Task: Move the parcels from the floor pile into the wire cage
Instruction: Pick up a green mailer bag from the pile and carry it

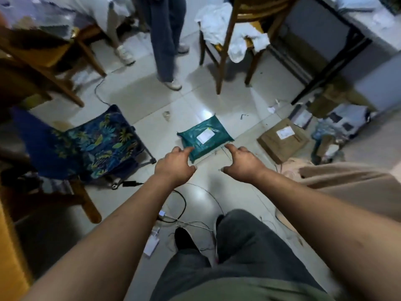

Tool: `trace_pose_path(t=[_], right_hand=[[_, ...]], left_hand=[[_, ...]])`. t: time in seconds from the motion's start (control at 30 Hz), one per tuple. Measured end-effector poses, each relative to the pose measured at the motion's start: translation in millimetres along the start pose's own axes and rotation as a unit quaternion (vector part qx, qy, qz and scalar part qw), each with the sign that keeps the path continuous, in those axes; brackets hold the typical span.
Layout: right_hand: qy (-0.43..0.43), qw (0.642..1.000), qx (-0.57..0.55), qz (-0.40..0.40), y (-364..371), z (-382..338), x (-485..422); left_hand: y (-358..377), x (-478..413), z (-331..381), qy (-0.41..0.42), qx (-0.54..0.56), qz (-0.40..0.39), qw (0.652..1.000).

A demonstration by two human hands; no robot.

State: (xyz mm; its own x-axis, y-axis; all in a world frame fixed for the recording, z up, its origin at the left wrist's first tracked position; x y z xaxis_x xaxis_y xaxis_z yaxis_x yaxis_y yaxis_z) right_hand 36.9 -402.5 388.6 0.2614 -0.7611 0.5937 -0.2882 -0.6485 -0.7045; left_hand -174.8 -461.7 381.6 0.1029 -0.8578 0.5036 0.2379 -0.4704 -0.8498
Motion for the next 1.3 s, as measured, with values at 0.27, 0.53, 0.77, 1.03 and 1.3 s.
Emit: trace_pose_path(t=[0.27,0.53,0.77,1.03,1.3], right_hand=[[0.045,0.999,-0.031,-0.002,-22.0,47.3,-45.3],[0.019,0.998,-0.037,-0.05,-57.2,86.7,-169.9],[0.014,0.998,-0.03,-0.059,-55.8,113.8,-303.2],[0.033,0.997,-0.025,-0.071,41.9,172.4,-488.7],[0.029,0.996,0.007,-0.085,173.4,237.5,-636.4]], left_hand=[[4.5,-80.9,26.0,0.009,-0.034,-0.038,0.999],[20.4,-196.0,58.8,-0.067,-0.007,-0.078,0.995],[63.4,-302.7,49.7,-0.116,0.105,-0.093,0.983],[201.4,-450.9,-24.1,-0.142,0.133,-0.118,0.974],[357.7,-565.3,-82.0,-0.171,0.175,-0.134,0.961]])
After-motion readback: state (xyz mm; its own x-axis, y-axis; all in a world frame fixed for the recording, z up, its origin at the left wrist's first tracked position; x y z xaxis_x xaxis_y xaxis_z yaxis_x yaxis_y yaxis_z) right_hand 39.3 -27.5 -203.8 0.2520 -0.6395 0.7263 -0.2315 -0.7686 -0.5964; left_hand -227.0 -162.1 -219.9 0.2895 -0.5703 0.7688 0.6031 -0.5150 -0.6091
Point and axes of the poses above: each hand's wrist, its own x-axis away from the middle knuckle, its own y-axis out of the palm, z = x × y, the point moved 1 cm from there along -x, towards the middle knuckle, and after that the axes turned 8 degrees about -x, right-handed, at the moved point
